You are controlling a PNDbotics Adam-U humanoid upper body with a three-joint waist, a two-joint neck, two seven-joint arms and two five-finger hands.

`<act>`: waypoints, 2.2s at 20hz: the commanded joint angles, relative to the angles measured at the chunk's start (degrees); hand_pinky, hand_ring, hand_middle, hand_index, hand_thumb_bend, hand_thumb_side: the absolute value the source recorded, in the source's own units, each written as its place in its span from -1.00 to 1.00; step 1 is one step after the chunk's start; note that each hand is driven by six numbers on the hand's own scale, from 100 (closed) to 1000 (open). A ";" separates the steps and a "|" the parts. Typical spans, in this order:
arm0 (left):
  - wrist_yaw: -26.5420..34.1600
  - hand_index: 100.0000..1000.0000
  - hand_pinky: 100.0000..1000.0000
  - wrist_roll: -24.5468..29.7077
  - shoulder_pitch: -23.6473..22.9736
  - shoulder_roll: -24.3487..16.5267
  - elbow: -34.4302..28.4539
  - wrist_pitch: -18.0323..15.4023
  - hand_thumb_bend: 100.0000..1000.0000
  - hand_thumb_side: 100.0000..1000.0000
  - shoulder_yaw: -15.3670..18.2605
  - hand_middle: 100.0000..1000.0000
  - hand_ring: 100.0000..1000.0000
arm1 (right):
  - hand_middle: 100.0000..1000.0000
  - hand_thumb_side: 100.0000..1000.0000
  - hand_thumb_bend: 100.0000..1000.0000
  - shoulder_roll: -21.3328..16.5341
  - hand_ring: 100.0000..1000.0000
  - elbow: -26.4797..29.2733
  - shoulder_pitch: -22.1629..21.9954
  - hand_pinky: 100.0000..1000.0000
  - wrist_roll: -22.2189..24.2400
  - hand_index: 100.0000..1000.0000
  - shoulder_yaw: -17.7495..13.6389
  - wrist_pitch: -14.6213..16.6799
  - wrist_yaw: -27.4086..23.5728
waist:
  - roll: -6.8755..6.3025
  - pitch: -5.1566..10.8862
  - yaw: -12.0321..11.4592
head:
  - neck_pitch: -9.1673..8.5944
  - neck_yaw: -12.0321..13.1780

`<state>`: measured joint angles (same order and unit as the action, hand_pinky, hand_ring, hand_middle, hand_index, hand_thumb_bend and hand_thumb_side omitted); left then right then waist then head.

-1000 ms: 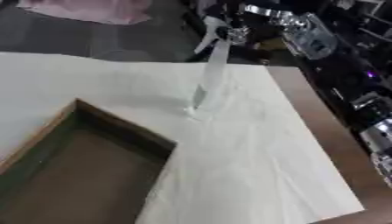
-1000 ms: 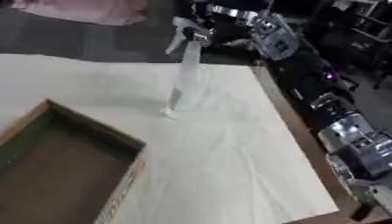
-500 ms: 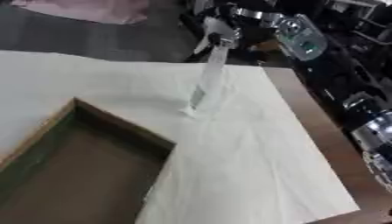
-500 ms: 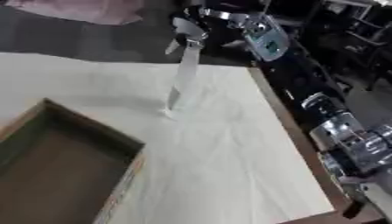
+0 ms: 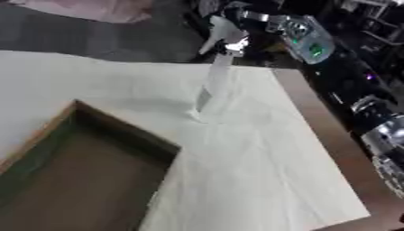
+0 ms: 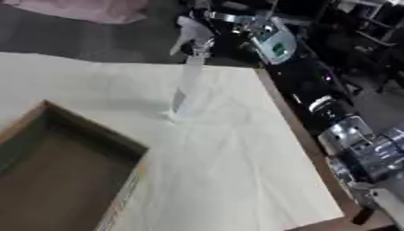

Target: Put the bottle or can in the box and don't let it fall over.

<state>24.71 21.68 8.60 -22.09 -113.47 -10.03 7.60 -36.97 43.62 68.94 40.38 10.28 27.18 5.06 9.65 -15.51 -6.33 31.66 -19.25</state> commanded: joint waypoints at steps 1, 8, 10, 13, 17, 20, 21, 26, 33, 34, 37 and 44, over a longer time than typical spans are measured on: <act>-0.40 0.79 0.06 0.13 0.64 -0.76 -1.13 0.13 -1.00 0.49 0.02 0.30 0.44 | 0.71 -0.40 -0.58 -1.24 1.00 0.32 0.82 0.47 11.58 0.85 -0.30 11.73 0.20 | -0.33 0.79 -0.06 | -0.33 -0.29; -0.66 0.79 0.06 0.23 0.76 -0.63 -1.13 0.36 -0.99 0.50 -0.01 0.30 0.44 | 0.57 -0.52 -0.58 -1.07 1.00 0.65 0.72 0.38 11.58 0.77 -0.49 10.91 -0.70 | -0.08 0.47 -0.25 | -0.49 -0.45; -0.71 0.79 0.06 0.26 0.77 -0.62 -1.13 0.38 -0.99 0.50 -0.02 0.30 0.44 | 0.51 -0.56 -0.59 -1.04 1.00 0.76 0.70 0.33 11.58 0.71 -0.54 10.65 -0.89 | -0.04 0.41 -0.29 | -0.52 -0.44; -0.79 0.79 0.06 0.30 0.78 -0.59 -1.13 0.44 -1.00 0.50 -0.02 0.30 0.44 | 0.44 -0.58 -0.62 -1.04 1.00 0.88 0.71 0.29 11.58 0.66 -0.69 10.28 -1.07 | -0.01 0.34 -0.29 | -0.52 -0.45; -0.87 0.79 0.06 0.44 0.82 -0.57 -1.13 0.47 -1.00 0.50 -0.06 0.30 0.44 | 0.36 -0.63 -0.66 -1.09 1.00 1.03 0.79 0.23 11.58 0.60 -1.11 9.23 -1.97 | -0.01 0.26 -0.29 | -0.48 -0.48; -0.91 0.79 0.06 0.52 0.81 -0.57 -1.13 0.45 -1.00 0.50 -0.05 0.30 0.44 | 0.31 -0.69 -0.65 -1.19 1.00 1.19 0.83 0.19 11.58 0.57 -1.52 8.35 -2.65 | -0.03 0.25 -0.31 | -0.42 -0.50; -0.92 0.79 0.06 0.52 0.77 -0.56 -1.13 0.46 -1.00 0.50 -0.04 0.30 0.44 | 0.29 -0.70 -0.65 -1.26 1.00 1.23 0.81 0.18 11.58 0.55 -1.65 8.06 -2.80 | -0.03 0.26 -0.30 | -0.40 -0.51; -1.04 0.79 0.06 0.63 0.61 -0.52 -1.13 0.63 -1.00 0.50 -0.03 0.30 0.44 | 0.29 -0.68 -0.62 -1.60 1.00 1.43 0.88 0.20 11.58 0.55 -2.29 7.00 -3.09 | -0.05 0.45 -0.10 | -0.31 -0.37; -1.06 0.79 0.06 0.62 0.47 -0.56 -1.13 0.92 -0.99 0.49 0.06 0.31 0.44 | 0.33 -0.74 -0.50 -1.71 1.00 1.74 1.26 0.23 11.58 0.57 -2.28 7.29 -2.36 | 0.24 0.74 0.14 | 0.02 -0.40; -1.06 0.79 0.06 0.60 0.47 -0.57 -1.13 0.95 -0.99 0.49 0.08 0.31 0.44 | 0.33 -0.76 -0.49 -1.67 1.00 1.73 1.30 0.22 11.58 0.57 -2.25 7.38 -2.23 | 0.31 0.78 0.14 | 0.05 -0.36; -1.09 0.79 0.06 0.55 0.44 -0.58 -1.13 1.07 -0.99 0.50 0.13 0.31 0.44 | 0.32 -0.83 -0.47 -1.51 1.00 1.73 1.41 0.21 11.58 0.56 -2.13 7.65 -1.94 | 0.49 0.83 0.14 | 0.01 -0.42; -1.19 0.79 0.07 0.51 0.47 -0.51 -1.13 1.44 -0.98 0.50 0.19 0.31 0.44 | 0.23 -1.00 -0.46 -1.43 1.00 1.64 1.09 0.13 11.58 0.51 -2.17 7.80 -1.41 | 0.88 0.82 0.02 | -0.30 -0.55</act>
<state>23.72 22.24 8.78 -22.09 -113.47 -8.74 7.60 -36.54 44.39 69.04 42.36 8.53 25.20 3.34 11.02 -16.06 -6.36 31.67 -19.55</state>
